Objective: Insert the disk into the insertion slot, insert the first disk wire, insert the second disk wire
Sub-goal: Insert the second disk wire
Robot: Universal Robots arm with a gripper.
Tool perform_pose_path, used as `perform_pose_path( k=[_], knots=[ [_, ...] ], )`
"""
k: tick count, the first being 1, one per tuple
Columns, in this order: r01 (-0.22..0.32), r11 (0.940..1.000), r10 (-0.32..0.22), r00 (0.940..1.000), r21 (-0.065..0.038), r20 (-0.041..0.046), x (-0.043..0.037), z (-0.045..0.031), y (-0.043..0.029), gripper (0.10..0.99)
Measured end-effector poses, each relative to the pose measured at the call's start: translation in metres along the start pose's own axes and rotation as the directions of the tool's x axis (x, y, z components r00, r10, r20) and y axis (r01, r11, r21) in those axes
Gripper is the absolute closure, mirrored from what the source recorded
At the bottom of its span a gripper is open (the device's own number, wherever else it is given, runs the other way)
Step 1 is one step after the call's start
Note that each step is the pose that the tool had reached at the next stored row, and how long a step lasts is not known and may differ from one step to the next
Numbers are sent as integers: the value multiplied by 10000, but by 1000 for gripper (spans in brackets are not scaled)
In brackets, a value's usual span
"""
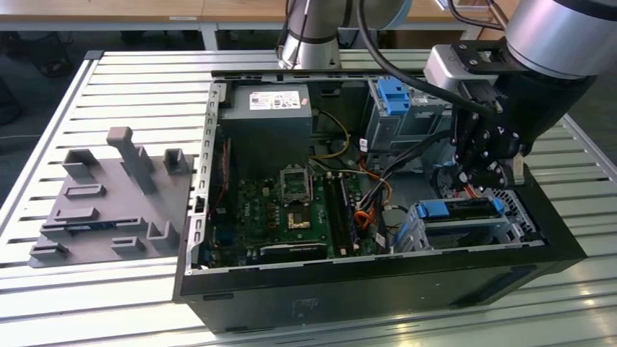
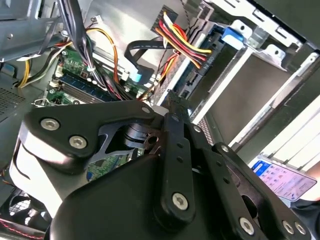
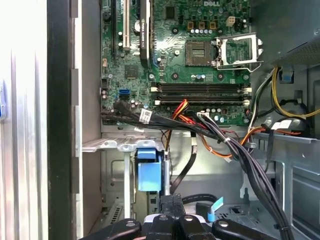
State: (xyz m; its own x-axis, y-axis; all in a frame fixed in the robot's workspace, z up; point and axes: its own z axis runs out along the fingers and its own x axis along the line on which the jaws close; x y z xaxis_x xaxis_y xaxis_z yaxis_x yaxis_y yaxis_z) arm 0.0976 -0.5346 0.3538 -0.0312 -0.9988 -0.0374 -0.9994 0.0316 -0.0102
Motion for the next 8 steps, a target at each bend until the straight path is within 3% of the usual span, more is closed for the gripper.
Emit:
perform_pose_path(
  k=[8],
  knots=[
    [-1,10000,1,10000,0,-1,-135,5,21,980]
  ],
)
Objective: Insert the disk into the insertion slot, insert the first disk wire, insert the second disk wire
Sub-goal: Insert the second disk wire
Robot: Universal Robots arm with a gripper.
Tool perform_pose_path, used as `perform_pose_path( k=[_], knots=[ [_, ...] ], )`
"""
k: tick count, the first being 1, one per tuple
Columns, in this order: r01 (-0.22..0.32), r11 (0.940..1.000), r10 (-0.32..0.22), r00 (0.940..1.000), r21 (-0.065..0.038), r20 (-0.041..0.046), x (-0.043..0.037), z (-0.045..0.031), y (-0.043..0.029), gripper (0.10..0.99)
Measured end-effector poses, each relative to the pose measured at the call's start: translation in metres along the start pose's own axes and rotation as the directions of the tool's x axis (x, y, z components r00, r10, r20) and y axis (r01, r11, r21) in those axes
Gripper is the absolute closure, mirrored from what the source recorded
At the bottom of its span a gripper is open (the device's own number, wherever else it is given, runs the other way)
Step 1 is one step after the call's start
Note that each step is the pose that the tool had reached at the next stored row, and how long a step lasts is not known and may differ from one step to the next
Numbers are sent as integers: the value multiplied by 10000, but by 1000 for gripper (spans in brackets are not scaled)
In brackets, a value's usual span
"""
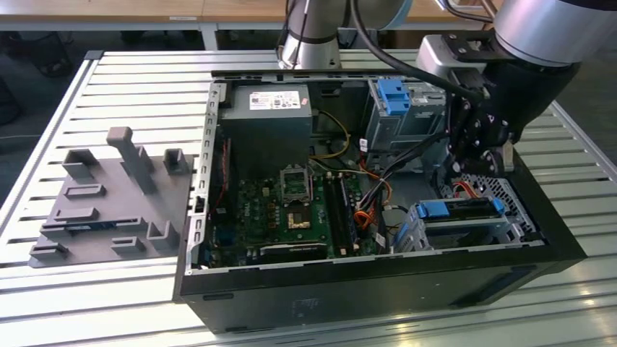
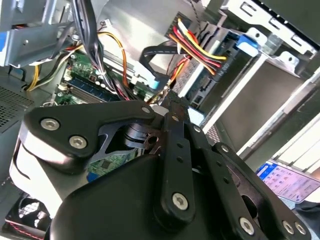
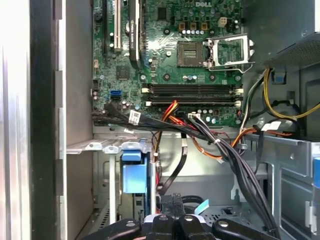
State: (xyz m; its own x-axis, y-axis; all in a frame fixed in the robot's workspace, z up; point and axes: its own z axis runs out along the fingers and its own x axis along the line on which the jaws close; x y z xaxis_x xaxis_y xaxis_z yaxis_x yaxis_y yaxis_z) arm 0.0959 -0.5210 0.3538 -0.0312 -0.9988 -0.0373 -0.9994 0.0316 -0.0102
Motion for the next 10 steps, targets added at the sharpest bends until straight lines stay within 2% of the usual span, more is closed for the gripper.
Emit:
perform_pose_path(
  k=[10],
  knots=[
    [2,10000,-2,10000,0,0,-104,3,64,980]
  ],
)
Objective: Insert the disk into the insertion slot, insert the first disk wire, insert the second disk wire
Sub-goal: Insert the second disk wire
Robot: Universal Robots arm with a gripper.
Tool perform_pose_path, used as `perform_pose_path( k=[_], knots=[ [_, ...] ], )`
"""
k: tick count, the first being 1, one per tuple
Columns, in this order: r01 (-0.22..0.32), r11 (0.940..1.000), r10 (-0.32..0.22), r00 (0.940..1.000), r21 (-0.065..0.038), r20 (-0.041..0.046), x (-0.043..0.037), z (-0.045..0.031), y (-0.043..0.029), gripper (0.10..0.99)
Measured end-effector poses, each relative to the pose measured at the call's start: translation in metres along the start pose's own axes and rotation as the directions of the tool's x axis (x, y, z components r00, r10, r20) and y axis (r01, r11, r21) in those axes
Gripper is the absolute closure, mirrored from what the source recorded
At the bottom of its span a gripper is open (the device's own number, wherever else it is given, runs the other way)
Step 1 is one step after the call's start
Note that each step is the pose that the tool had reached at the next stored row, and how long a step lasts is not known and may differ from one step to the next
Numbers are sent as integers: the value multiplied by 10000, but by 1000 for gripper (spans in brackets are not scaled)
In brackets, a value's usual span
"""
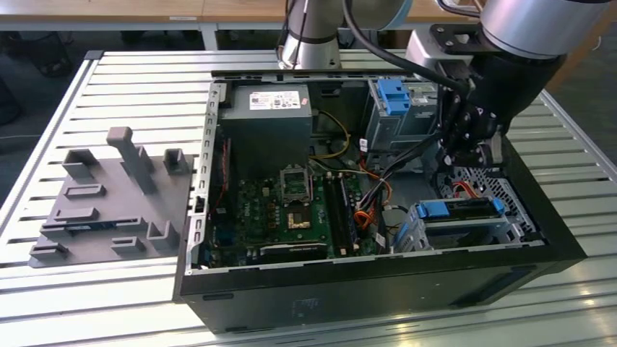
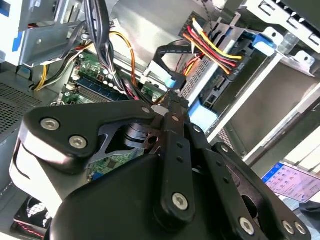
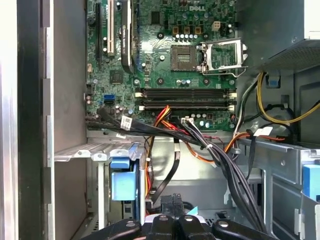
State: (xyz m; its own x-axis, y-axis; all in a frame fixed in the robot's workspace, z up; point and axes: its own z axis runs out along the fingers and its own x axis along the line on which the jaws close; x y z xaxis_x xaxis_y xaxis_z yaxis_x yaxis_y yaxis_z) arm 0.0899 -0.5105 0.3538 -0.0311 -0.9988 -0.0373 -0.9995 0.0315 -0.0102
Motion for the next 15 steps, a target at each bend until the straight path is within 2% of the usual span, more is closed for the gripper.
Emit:
perform_pose_path(
  k=[5,11,12,15],
  knots=[
    [0,10000,0,10000,0,-1,-61,3,2,980],
    [0,10000,0,10000,1,-49,-71,8,-9,973],
    [-1,10000,1,10000,2,-61,-72,7,-11,914],
    [0,10000,0,10000,3,-81,-77,8,-16,914]
  ],
)
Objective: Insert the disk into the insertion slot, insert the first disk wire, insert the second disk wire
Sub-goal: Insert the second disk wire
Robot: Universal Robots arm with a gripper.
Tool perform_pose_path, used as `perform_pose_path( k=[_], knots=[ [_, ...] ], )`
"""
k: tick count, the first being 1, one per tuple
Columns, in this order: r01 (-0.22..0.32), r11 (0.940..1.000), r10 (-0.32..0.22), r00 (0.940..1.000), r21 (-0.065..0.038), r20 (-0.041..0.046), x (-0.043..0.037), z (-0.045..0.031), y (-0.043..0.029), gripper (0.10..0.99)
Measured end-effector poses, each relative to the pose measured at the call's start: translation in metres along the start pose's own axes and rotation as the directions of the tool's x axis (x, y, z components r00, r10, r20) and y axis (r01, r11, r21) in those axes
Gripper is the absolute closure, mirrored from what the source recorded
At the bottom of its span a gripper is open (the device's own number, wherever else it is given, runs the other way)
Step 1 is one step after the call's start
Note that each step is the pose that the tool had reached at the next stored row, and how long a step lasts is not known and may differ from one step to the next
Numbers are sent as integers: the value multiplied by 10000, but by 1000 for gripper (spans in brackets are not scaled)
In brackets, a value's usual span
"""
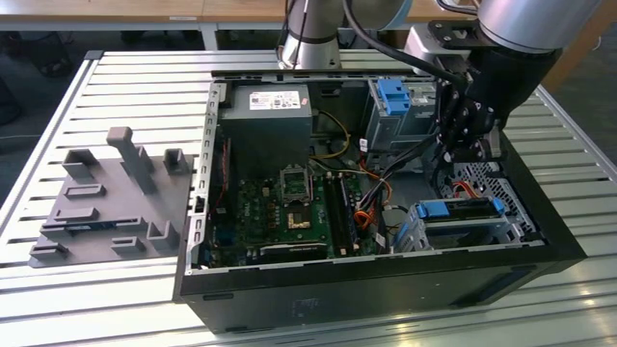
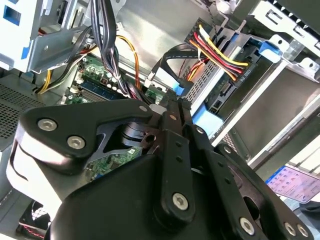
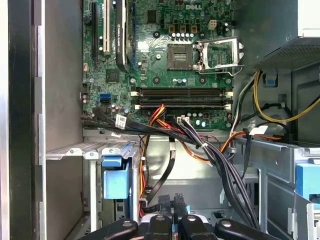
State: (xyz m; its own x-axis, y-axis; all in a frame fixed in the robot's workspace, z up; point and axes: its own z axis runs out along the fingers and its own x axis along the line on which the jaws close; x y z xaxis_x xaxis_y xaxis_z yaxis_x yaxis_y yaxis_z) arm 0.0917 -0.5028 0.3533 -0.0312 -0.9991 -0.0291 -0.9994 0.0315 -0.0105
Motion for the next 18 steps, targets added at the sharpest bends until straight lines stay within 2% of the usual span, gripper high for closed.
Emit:
perform_pose_path(
  k=[6,10,11,18],
  knots=[
    [3,10000,-3,9999,4,-149,-13,2,-17,914],
    [2,10000,-2,9999,5,-169,-24,2,-27,898],
    [3,10000,-3,9998,5,-174,-27,1,-30,839],
    [3,10000,-3,9998,6,-217,-49,6,-57,839]
  ],
)
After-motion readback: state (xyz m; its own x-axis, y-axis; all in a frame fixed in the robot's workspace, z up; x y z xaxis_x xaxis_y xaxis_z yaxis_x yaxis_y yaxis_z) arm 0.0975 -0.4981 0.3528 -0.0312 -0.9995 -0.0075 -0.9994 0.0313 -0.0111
